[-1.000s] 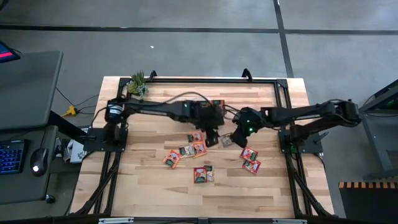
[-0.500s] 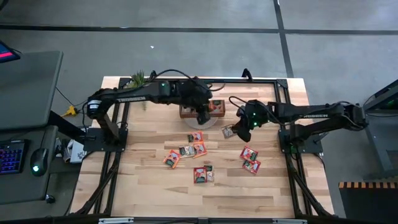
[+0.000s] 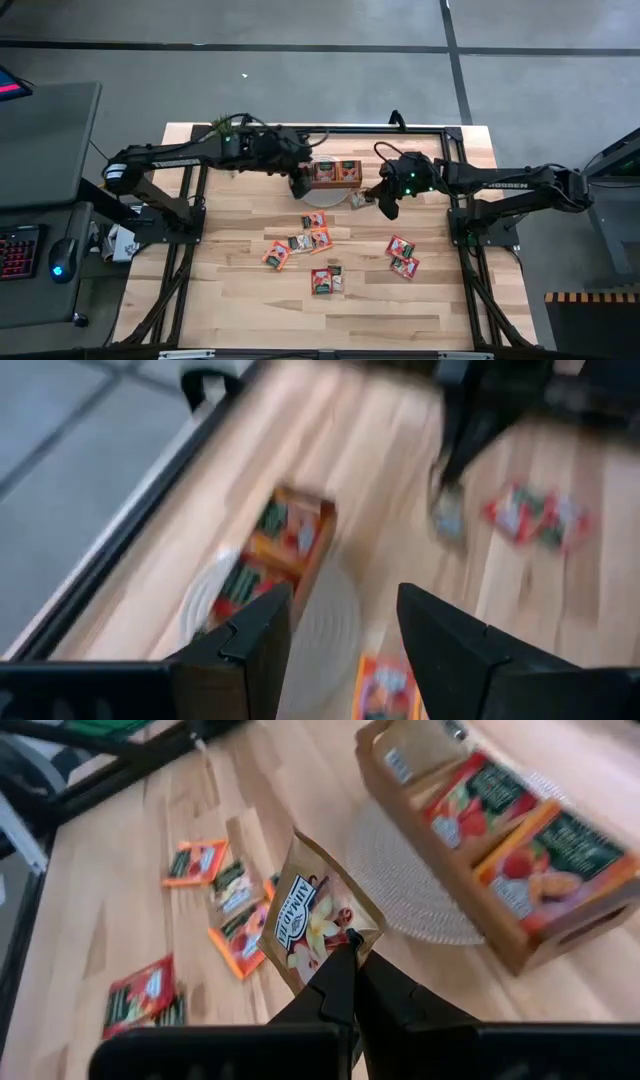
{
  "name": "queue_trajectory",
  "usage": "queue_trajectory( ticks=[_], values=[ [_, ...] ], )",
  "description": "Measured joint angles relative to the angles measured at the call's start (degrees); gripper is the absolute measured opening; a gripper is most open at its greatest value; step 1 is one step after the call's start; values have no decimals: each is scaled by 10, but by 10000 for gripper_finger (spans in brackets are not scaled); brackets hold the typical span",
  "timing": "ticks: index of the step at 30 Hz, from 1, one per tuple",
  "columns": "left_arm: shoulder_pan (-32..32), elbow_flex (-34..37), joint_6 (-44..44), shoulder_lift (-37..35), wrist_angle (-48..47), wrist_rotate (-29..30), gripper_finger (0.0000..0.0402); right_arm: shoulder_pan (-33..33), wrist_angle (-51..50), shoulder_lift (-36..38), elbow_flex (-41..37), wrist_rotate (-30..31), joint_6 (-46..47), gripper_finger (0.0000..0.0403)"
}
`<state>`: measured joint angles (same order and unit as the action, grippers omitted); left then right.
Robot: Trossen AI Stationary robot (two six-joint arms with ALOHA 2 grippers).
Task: Pick & Place Tea
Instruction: Put the brown tea bag in the left section of the wooden organizer
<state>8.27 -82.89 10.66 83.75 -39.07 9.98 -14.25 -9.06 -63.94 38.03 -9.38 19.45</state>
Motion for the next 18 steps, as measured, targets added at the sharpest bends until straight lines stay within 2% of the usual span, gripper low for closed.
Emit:
queue_trajectory(
  ticks=[3,7,12,18],
  values=[
    [0,72,21,-43,6,-4,177,-11,-10,-6,32,1,-17,0],
    [0,162,47,-100,54,-2,177,-20,-65,-41,118,25,-83,0],
    [0,255,66,-174,126,-9,177,-43,-164,-133,262,26,-164,0],
    [0,331,62,-253,169,-1,177,-49,-261,-250,404,19,-242,0]
  ],
)
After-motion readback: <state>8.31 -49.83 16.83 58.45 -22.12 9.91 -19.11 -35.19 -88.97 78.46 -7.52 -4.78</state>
